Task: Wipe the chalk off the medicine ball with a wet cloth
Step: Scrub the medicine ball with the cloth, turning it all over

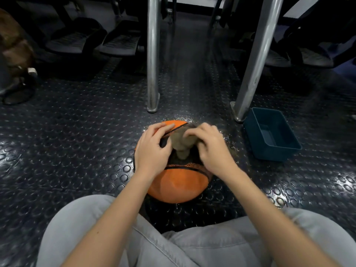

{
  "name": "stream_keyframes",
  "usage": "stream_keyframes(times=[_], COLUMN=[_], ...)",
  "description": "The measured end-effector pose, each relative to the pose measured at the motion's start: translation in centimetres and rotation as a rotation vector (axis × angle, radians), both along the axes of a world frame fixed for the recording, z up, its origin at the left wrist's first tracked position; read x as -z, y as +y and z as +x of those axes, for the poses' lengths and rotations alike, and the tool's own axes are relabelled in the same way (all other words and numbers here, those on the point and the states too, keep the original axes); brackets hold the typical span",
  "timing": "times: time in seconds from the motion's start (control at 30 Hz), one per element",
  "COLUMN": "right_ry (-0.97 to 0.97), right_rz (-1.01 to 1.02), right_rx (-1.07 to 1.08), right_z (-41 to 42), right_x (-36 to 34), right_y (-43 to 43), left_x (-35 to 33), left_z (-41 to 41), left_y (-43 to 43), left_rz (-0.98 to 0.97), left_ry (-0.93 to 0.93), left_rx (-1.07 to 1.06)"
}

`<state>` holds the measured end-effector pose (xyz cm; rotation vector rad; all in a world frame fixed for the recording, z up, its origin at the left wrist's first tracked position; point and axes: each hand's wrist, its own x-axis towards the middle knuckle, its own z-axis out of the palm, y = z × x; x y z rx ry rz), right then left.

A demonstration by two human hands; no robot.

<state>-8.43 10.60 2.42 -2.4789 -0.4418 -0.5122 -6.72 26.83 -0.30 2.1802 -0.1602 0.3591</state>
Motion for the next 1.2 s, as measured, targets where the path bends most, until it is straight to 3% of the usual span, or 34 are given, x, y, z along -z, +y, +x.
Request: stream_keyframes(times=[0.2,0.27,0.37,0.43,0.53,0.63,0.7,0.87,1.07,1.2], right_ry=[0.255,0.195,0.089,0.071,0.24,0.418,0.347,0.191,0.562,0.414], right_rz=[0.276,0.286,0.128,0.05,0.095,0.335,0.325,-0.03,0.27,0.305], right_rx=[0.293,0.212,-0.026,-0.003,0.237,0.296,0.228,0.01,0.174,-0.031], right_z=[2.7,1.8,0.3,1.2,2.8,3.1,3.0,2.6,3.2,2.5], right_x=[1.9,1.0,-0.7,-0.5,1.1,1.5,0.8,-1.1,0.7,-2.0], right_y=[-4.4,-2.7,0.2,-0.4,-3.7,-4.4,-3.1,-1.0,-5.7,-3.1], left_x=[-0.2,-0.1,0.2,0.2,0.2,0.2,0.2,0.2,0.2,0.2], left_z=[-0.5,-0.5,-0.3,-0.2,-0.5,-0.6,-0.7,-0.7,-0.8,-0.6], left_y=[-1.2,-0.9,0.0,0.2,-0.4,-0.7,-0.5,0.0,-0.5,0.1], left_rz=[0.053,0.034,0.009,0.002,0.031,0.054,0.039,0.021,0.028,0.003], left_ry=[-0.045,-0.052,-0.057,-0.053,-0.059,-0.073,-0.076,-0.069,-0.082,-0.064], left_rx=[0.022,0.012,0.013,0.028,0.048,0.048,0.03,0.02,0.068,0.026])
